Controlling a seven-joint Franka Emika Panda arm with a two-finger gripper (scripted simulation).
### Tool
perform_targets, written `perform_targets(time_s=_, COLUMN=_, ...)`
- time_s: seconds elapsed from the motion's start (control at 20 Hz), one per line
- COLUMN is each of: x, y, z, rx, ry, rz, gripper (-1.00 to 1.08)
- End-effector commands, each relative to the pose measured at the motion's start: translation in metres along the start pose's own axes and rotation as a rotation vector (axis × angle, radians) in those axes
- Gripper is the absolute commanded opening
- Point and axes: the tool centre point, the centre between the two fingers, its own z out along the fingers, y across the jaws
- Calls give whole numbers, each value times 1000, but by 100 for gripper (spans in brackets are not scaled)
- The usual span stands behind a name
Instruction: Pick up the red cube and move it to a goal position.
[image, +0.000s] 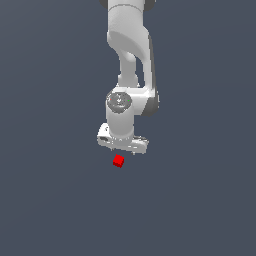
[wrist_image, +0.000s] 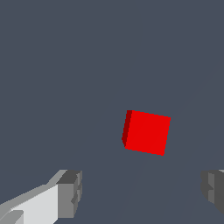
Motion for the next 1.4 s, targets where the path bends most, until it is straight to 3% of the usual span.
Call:
perform_targets(time_s=0.0, x=7, y=4, z=20, rx=-1, ry=3, rz=53, gripper=100)
perform_targets(time_s=0.35, x=20, y=14, z=56, rx=-2, ry=8, rz=149, gripper=100)
perform_targets(time_s=0.7, x=25, y=17, z=67, rx=-2, ry=10, rz=181, gripper=100)
perform_targets(time_s=0.75, x=25, y=17, z=67, rx=-2, ry=10, rz=181, gripper=-100)
perform_targets(time_s=1.35, x=24, y=16, z=67, rx=-2, ry=10, rz=181, gripper=-100)
